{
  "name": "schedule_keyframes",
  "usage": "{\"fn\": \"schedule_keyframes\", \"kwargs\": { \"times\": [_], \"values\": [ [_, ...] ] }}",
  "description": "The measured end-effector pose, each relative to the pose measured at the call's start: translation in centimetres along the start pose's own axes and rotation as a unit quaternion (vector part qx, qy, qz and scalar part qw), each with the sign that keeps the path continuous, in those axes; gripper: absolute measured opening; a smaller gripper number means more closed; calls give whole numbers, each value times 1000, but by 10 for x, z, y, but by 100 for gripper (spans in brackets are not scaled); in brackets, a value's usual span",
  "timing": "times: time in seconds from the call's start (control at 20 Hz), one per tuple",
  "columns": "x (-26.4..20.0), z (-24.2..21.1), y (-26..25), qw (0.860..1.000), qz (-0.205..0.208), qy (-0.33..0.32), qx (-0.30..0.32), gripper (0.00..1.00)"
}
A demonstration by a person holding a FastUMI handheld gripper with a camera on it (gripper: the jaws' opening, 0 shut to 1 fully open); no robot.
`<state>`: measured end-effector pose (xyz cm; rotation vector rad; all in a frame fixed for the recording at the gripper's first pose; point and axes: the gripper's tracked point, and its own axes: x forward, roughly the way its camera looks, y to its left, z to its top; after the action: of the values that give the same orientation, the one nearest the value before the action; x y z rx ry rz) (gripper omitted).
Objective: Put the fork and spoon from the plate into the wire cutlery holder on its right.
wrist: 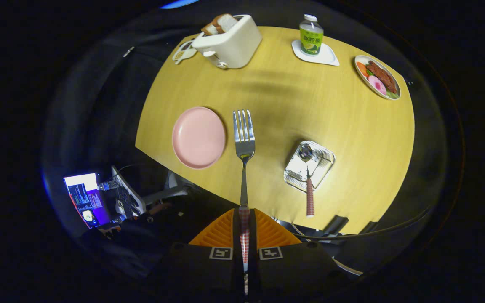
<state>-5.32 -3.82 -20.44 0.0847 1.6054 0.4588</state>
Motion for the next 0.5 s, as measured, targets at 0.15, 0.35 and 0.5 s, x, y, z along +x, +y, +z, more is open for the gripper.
{"fn": "schedule_keyframes", "kwargs": {
  "times": [0.15,0.35,0.5],
  "values": [
    [-1,-28,-37,997,-28,79,-3,8],
    [9,-42,-65,981,-59,184,-2,8],
    [20,-33,-77,969,-70,236,10,8]
  ]
}}
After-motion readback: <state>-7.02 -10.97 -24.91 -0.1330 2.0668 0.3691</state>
